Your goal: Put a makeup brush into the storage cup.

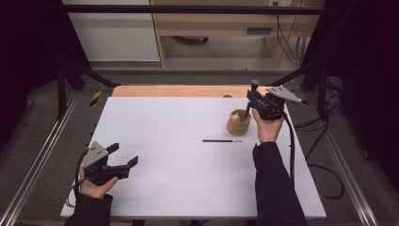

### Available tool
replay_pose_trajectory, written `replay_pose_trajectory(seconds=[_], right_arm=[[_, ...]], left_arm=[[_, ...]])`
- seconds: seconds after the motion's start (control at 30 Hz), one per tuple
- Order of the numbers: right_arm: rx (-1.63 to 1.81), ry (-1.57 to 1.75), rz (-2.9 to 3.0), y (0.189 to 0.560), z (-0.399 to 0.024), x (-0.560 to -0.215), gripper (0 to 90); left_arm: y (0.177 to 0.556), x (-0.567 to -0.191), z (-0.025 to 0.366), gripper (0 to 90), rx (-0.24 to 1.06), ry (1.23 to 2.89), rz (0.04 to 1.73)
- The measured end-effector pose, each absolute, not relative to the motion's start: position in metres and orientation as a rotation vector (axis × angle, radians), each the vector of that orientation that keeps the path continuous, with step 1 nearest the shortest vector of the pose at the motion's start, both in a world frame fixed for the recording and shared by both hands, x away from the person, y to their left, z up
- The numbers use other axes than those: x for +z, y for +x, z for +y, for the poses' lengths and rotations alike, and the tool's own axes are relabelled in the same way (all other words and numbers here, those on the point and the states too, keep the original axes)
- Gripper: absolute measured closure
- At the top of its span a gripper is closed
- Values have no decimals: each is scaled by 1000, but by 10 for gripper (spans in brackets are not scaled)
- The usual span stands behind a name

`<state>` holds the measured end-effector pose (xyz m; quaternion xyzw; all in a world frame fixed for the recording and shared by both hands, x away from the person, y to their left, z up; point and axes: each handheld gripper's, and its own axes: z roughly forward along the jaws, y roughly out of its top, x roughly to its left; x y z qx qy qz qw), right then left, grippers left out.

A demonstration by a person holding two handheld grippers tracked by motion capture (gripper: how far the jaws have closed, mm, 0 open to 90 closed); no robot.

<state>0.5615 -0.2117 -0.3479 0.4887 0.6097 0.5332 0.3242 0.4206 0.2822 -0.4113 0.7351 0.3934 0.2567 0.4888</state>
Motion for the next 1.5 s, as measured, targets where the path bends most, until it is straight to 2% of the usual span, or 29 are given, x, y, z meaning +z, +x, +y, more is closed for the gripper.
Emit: replay_pose_trajectory(seconds=[0.9, 1.5], right_arm=[[1311, 1308, 1634, 585, -203, -374, 773], [1262, 1345, 1678, 588, -197, -391, 772]], left_arm=[[420, -410, 283, 114, 630, 1785, 951], [419, -409, 281, 114, 635, 1784, 946]])
